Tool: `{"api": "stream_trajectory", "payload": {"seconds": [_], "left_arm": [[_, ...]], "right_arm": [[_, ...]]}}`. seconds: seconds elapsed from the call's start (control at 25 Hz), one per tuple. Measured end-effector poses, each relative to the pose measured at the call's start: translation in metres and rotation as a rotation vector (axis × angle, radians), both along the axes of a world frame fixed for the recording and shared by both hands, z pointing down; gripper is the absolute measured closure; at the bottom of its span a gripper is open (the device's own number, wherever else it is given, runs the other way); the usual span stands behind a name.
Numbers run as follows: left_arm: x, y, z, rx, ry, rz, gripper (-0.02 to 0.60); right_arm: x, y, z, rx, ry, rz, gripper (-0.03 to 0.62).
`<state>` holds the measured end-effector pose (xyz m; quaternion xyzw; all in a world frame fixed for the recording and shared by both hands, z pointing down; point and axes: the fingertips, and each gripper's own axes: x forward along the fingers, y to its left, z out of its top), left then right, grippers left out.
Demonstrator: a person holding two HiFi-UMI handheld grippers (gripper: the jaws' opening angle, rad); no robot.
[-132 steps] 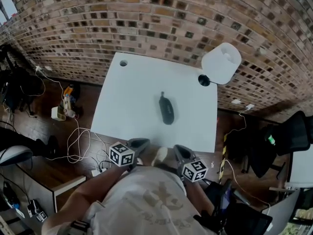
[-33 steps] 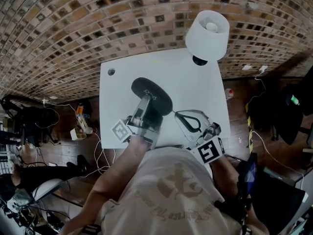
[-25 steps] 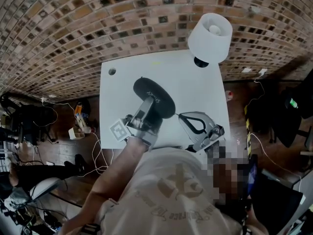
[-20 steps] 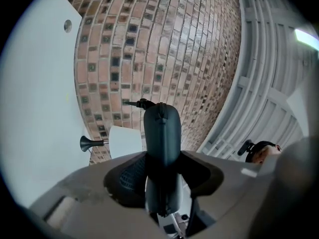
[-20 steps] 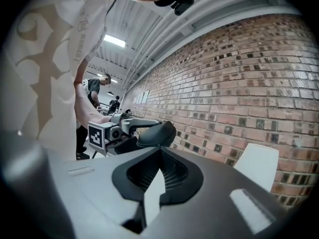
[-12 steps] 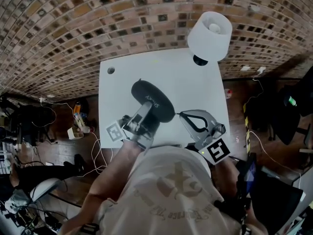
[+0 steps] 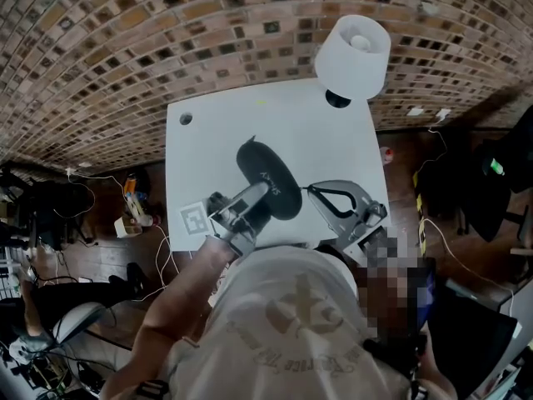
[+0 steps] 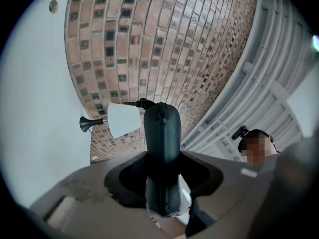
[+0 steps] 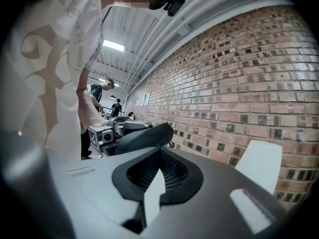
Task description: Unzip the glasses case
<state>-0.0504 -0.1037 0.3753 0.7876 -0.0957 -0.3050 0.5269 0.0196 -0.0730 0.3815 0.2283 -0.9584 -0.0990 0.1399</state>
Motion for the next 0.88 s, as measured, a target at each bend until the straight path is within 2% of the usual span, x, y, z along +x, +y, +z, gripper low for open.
{"api": "stream_trajectory", "payload": {"seconds": [0.2, 0.36, 0.48, 0.6, 0.72, 0.88], "left_arm": [[0.009, 0.01, 0.002, 0.031, -0.064, 0.08, 0.38], [0.021, 0.02, -0.002, 0.08, -0.128, 0.135, 0.379], [0.031, 0.028, -0.014, 0.12, -0.164, 0.165, 0.379], [0.03, 0.034, 0.008, 0.147, -0.239, 0.209, 0.377], [0.024, 0.039, 0.014, 0.164, -0.295, 0.245, 0.377], [0.016, 0.036, 0.015, 0.182, -0.333, 0.25, 0.374]], "right_arm": [[0.0, -0.002, -0.002, 0.001, 0.012, -0.012, 0.589], [-0.002, -0.007, -0.018, 0.018, -0.096, -0.007, 0.589], [0.003, -0.009, -0.009, 0.013, -0.011, -0.016, 0.589], [0.002, -0.01, -0.021, 0.017, -0.085, -0.006, 0.589], [0.0, -0.012, -0.01, -0.034, -0.035, 0.012, 0.589], [-0.01, -0.017, -0.014, -0.028, -0.064, -0.003, 0.589]]}}
